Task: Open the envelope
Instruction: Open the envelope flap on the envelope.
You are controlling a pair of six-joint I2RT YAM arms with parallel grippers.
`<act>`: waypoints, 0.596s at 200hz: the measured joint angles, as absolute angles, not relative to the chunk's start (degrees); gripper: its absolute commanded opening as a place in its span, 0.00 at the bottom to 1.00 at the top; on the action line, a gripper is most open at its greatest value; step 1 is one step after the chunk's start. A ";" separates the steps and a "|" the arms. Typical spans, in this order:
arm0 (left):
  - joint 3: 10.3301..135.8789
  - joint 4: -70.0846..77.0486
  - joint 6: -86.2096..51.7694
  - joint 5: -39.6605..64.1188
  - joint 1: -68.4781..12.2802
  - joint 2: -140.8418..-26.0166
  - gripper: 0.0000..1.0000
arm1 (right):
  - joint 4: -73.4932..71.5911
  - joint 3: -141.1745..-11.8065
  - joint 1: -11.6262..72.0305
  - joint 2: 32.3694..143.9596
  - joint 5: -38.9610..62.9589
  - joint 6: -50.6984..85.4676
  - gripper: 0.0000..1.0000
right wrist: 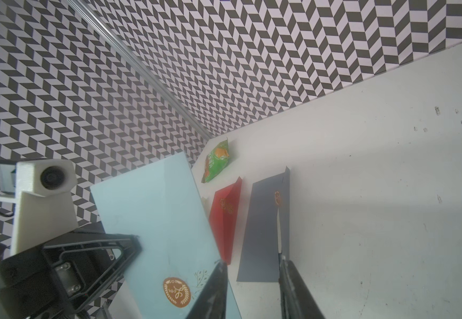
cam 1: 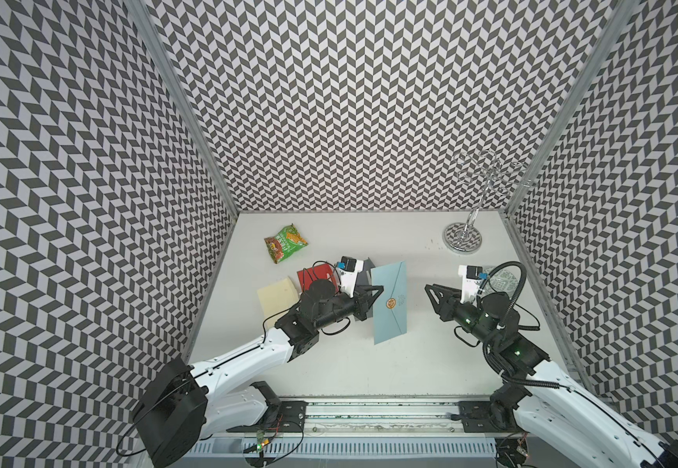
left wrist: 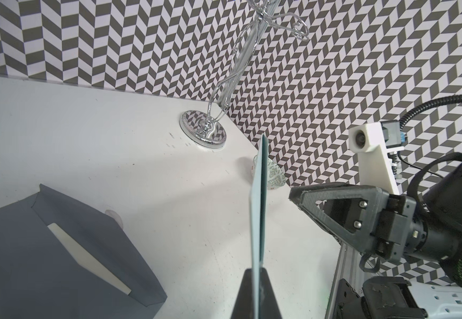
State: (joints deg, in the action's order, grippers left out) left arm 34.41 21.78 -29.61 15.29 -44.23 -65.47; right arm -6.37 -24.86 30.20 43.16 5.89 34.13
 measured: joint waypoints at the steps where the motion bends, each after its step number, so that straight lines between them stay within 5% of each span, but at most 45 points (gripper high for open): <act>1: 34.41 21.76 -29.58 15.29 -44.23 -65.41 0.00 | -6.26 -25.04 30.20 43.24 5.89 34.13 0.32; 119: 32.03 18.33 -27.27 13.74 -44.23 -59.94 0.00 | 0.75 -37.28 39.33 51.35 -1.32 33.08 0.38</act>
